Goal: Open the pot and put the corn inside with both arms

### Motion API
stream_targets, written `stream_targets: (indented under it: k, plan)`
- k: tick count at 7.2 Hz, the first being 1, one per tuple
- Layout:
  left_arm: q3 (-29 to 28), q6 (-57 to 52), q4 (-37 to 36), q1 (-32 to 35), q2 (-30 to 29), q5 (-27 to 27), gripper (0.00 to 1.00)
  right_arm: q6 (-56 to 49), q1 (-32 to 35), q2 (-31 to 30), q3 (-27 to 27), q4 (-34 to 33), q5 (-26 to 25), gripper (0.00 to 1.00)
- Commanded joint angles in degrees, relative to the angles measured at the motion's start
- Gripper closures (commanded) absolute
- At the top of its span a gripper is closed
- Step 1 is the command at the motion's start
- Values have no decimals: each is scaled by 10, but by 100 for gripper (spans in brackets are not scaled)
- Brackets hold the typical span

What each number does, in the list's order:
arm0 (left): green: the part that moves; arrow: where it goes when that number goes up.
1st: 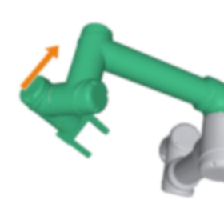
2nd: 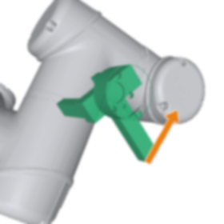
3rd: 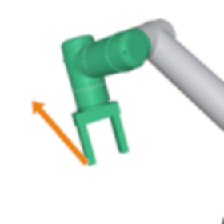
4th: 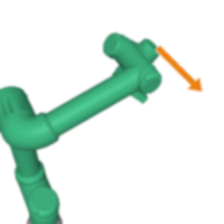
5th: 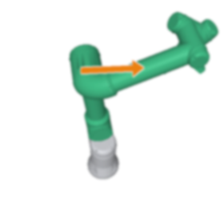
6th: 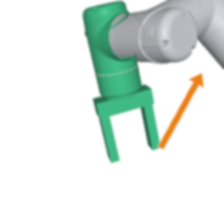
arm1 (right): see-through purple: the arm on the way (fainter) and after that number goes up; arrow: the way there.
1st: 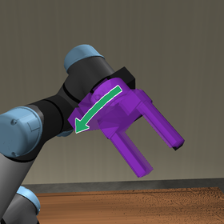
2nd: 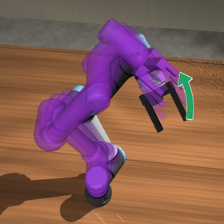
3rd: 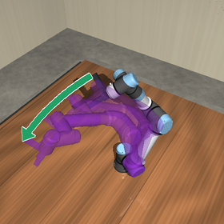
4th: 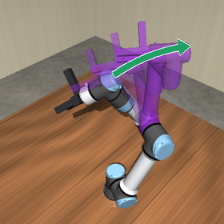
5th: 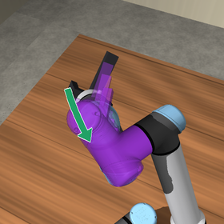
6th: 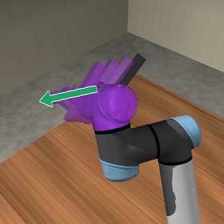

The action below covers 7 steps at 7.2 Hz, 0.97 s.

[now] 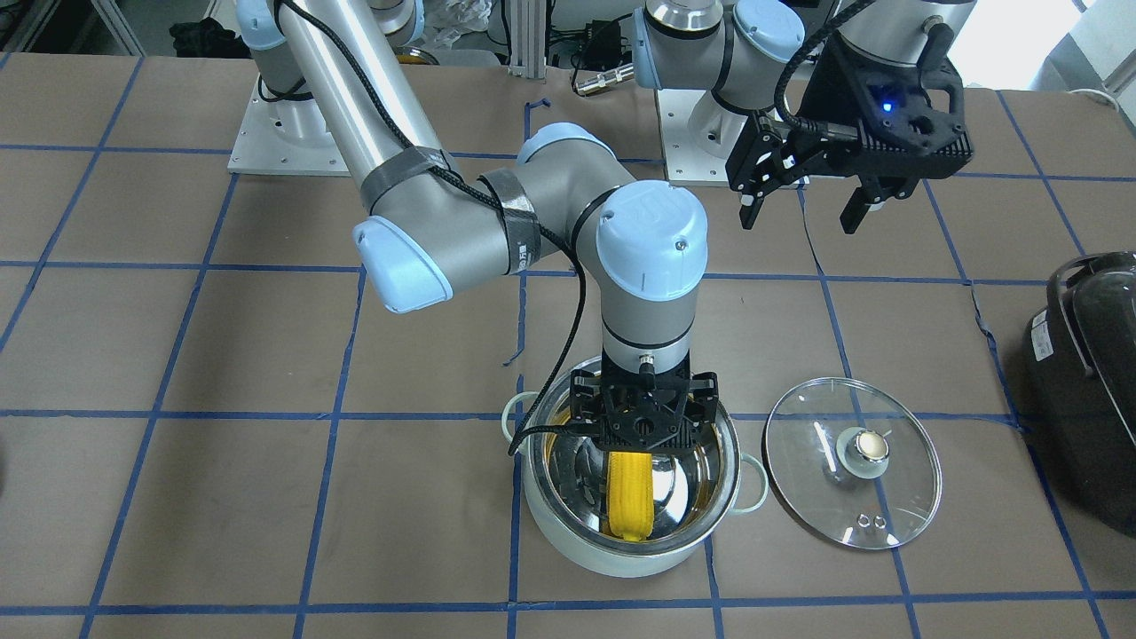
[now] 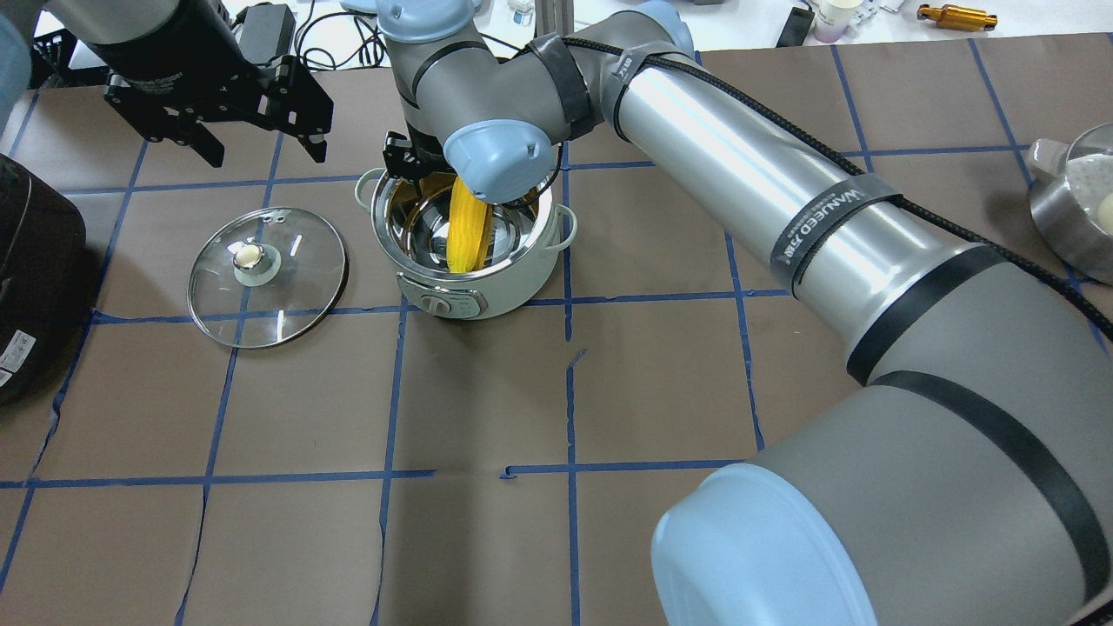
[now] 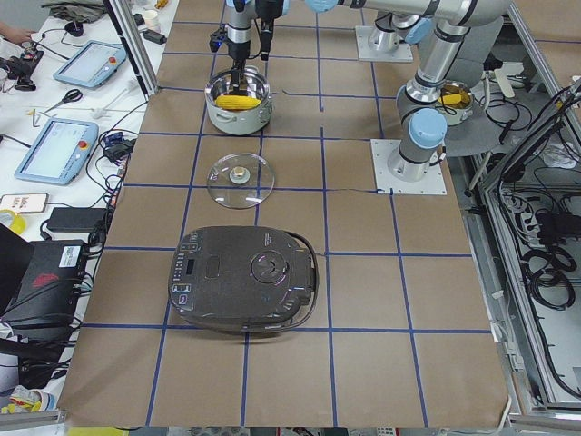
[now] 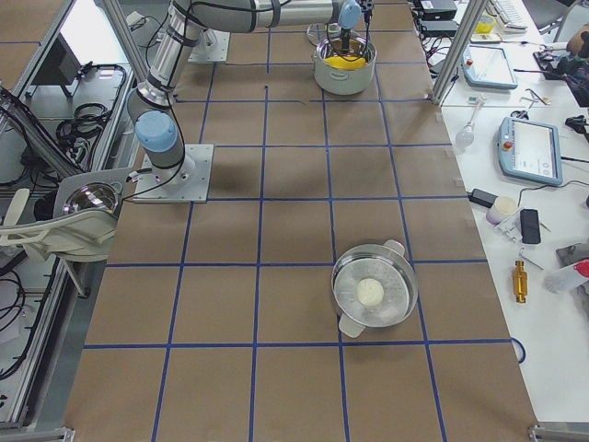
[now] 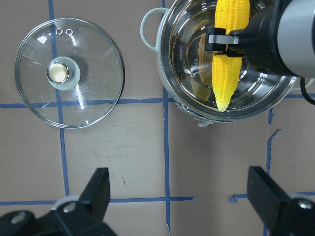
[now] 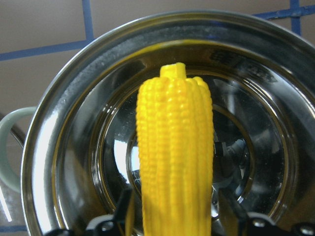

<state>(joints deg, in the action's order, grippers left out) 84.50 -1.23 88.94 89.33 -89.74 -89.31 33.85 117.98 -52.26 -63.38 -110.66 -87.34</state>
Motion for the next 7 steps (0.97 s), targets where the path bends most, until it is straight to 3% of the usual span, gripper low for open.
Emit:
stream_targets:
  k: [1,3,5,7]
  plan:
    - [0,0,0,0,0,1,0,-18,-25,-62,-5,66,-39,0]
    - [0,0,0,1,0,1,0,-83,-86,-129,-5,166,-44,0]
    - [0,0,0,1,0,1,0,-199,-147,-186,-12,212,-45,0]
    - [0,0,1,2,0,1,0,-258,-208,-269,-108,216,-45,1]
